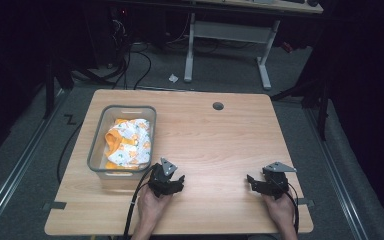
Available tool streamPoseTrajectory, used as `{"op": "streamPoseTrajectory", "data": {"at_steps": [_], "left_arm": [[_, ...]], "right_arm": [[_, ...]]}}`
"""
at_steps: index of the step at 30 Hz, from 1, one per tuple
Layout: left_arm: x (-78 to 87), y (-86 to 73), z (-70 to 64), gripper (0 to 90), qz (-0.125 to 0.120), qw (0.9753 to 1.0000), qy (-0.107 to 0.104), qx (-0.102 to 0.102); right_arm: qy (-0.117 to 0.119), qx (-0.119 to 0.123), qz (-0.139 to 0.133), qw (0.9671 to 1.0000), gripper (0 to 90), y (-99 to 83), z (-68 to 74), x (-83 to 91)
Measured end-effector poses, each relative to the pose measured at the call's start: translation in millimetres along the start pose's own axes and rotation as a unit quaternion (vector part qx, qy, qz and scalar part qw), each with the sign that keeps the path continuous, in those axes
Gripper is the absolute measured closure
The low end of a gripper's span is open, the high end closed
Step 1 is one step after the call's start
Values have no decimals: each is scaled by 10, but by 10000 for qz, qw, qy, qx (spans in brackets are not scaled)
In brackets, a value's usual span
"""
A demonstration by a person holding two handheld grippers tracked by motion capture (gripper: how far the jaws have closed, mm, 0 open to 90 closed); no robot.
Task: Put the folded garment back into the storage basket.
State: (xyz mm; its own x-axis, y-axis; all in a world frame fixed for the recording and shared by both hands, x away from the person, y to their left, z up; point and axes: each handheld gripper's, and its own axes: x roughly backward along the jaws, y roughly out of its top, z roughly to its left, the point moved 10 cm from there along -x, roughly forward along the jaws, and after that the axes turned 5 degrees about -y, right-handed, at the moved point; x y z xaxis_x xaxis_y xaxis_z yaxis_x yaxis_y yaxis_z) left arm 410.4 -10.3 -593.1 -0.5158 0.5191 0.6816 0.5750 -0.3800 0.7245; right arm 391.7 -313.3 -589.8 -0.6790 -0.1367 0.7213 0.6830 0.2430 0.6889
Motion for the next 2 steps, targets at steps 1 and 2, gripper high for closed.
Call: {"op": "streamPoseTrajectory", "data": {"at_steps": [1, 2], "left_arm": [[0, -1, -1, 323, 6, 10000, -3, -4], [-1, -2, -4, 317, 8, 10000, -3, -3]], "right_arm": [[-1, -5, 2, 10000, 276, -1, 0, 0], [0, -6, 2, 10000, 276, -1, 1, 0]]}}
